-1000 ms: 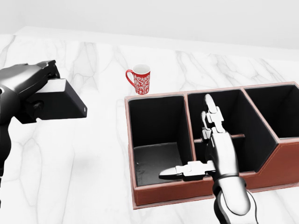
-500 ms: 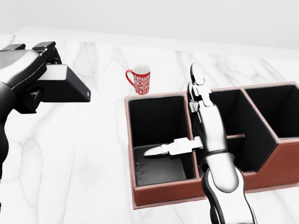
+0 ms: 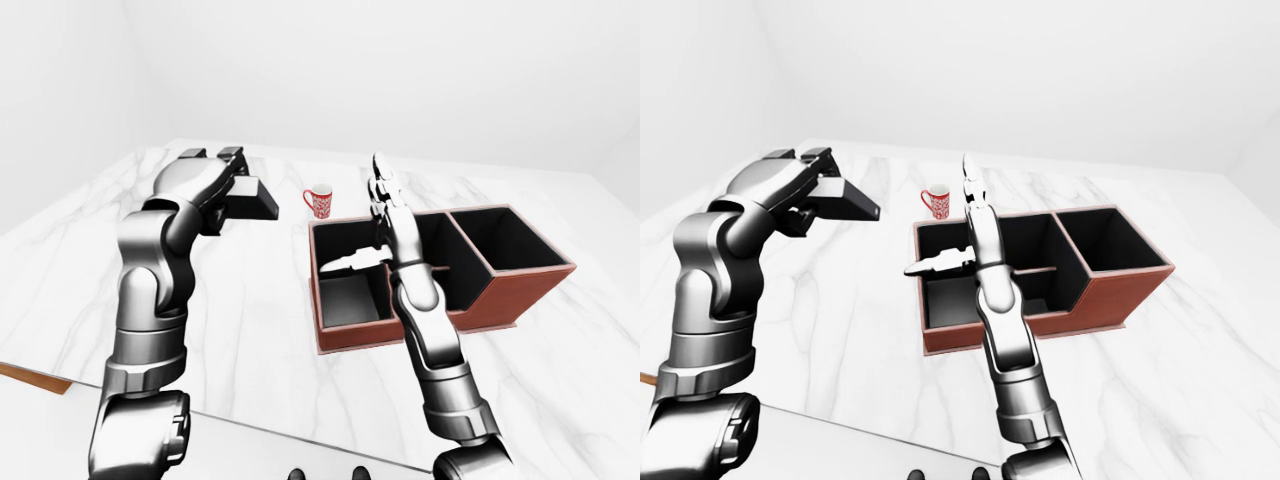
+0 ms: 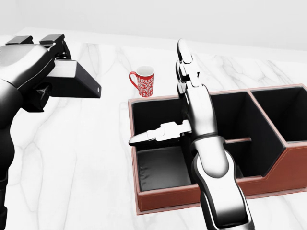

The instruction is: Pick up the book and place it in the right compartment of the caddy.

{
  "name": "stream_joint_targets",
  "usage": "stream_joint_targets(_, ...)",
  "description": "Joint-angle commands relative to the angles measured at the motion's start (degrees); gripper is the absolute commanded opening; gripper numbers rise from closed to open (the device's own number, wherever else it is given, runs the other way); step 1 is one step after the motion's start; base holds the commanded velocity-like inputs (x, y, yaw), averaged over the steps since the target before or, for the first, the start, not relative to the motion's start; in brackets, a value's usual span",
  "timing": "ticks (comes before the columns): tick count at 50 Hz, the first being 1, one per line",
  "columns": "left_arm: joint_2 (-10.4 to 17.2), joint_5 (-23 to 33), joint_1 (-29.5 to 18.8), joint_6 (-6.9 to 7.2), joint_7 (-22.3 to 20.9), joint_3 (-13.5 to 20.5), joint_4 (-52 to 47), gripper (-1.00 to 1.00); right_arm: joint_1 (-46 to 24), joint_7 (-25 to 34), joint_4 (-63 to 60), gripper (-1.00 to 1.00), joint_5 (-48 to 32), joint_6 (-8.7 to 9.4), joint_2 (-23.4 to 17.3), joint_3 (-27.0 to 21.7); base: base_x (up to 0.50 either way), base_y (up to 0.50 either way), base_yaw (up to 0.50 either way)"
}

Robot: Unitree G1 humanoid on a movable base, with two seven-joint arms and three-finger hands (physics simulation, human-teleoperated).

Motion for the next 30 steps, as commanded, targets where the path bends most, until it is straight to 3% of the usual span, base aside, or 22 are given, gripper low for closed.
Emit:
stream_joint_targets(1, -0.90, 1.71, -1.25, -0.01, 0.00, 0.97, -2.24, -1.00, -2.39, -0.13, -0.08, 1.00, -0.96, 0.00, 1.28, 1.07, 0.00, 0.00, 0.00)
stream_joint_targets(7, -1.23, 2.15, -1.30, -0.01, 0.00, 0.67, -2.12, -1.00, -1.98, -0.75, 5.92, 1.00, -1.58, 0.00, 1.83, 1.57, 0.00, 0.00, 0.00)
stream_joint_targets(30, -2.06, 2.71, -0.75, -0.01, 0.00, 0.30, -3.24, -1.00, -5.61, -0.95, 6.23, 1.00, -6.12, 0.00, 3.71, 2.70, 0.00, 0.00, 0.00)
